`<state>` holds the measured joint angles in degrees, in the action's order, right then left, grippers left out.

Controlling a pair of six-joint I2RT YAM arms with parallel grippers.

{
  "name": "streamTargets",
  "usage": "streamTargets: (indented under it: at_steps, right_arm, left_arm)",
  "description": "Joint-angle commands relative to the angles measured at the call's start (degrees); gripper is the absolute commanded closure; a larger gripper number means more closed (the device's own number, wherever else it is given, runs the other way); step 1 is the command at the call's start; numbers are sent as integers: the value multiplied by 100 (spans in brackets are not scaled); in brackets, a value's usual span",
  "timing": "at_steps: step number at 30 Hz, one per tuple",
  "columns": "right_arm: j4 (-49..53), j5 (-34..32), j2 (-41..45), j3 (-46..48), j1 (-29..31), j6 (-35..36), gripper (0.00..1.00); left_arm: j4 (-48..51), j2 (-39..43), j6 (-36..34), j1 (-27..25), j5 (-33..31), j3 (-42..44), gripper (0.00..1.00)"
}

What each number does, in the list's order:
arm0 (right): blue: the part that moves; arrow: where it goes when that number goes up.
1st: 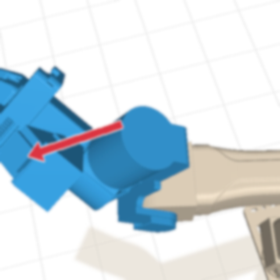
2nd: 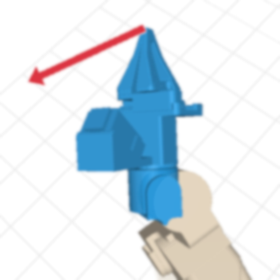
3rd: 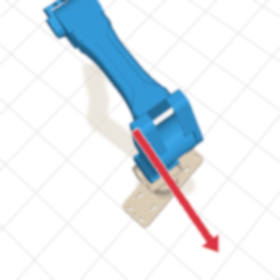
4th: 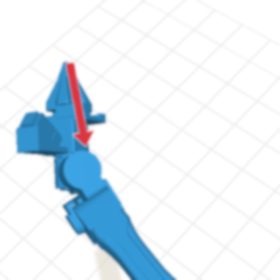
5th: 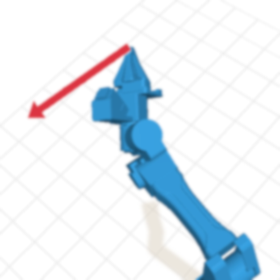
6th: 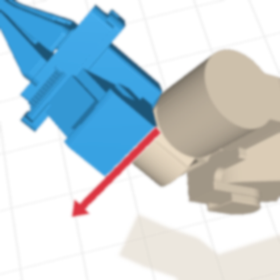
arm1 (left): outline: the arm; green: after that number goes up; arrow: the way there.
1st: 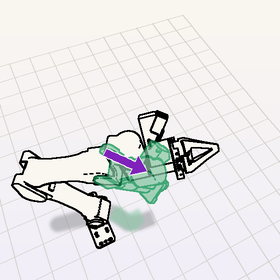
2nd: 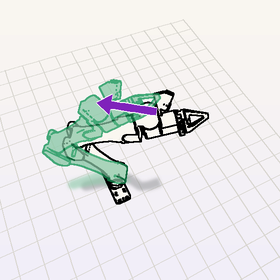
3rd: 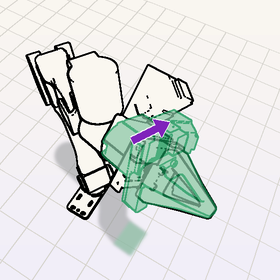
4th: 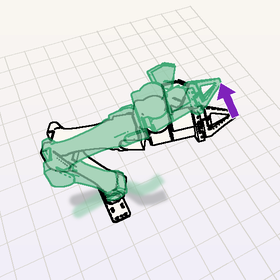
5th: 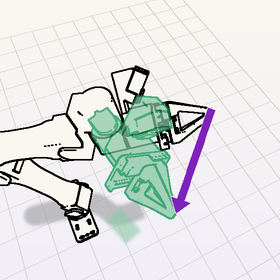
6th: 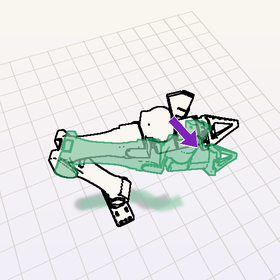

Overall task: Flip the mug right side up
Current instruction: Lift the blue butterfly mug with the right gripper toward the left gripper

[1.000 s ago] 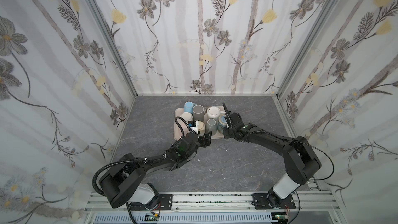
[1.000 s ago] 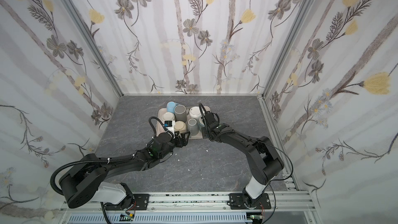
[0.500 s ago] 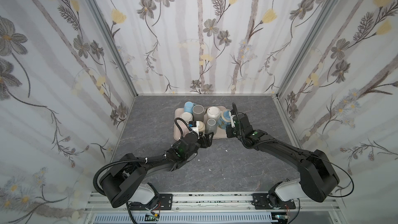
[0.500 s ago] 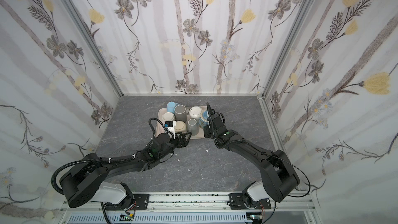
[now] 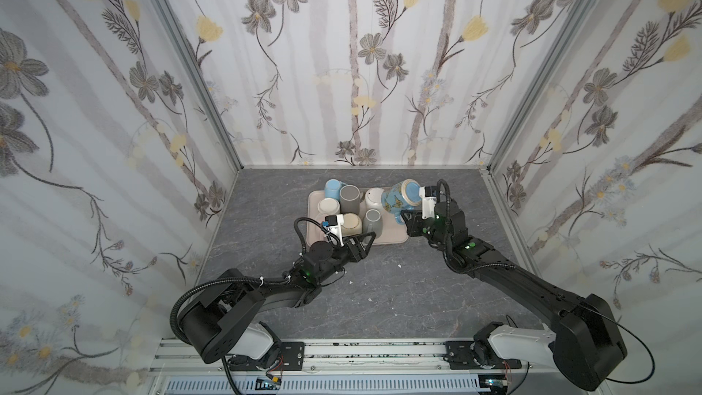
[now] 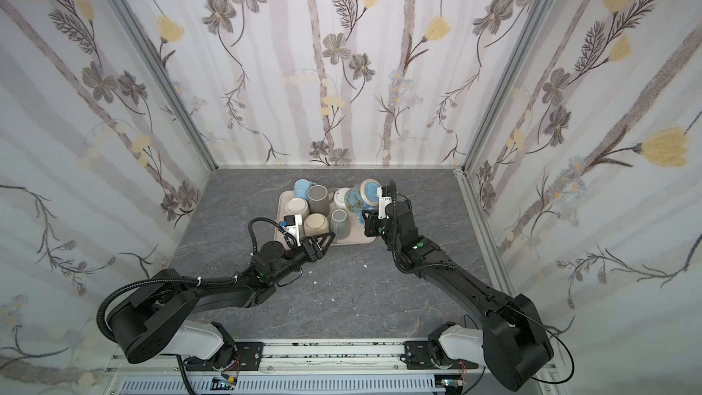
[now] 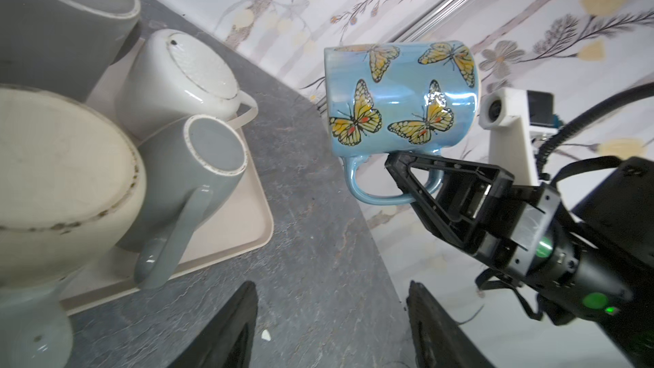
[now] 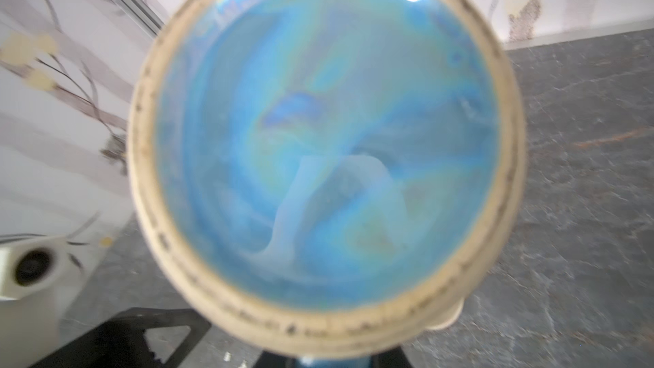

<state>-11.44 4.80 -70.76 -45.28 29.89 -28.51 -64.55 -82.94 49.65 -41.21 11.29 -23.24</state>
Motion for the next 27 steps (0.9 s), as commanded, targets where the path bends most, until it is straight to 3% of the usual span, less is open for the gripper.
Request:
streamTargets:
  at_steps: [1,7,17,21,27]
  right_arm:
    - [-1902,1457,57,60,-257,-826,100]
    - [-3518,2934,-212,46,-390,-1722,100]
    - [-4985,4000,-585,87,-387,-2511,100]
    - [-5301,4186,-705,124,-379,-2713,100]
    - [-5603,4293,-868,161,-383,-2948,100]
  left_arm:
    - [-1720,-159,604,222,1138,-71,34]
    - [-1538,-349,720,358,1808,-768,35]
    - [-1550,-489,850,416,1742,-1208,36]
    - [-1547,-406,846,424,1636,-1225,42]
    - [-1614,-351,810,425,1733,-1415,61]
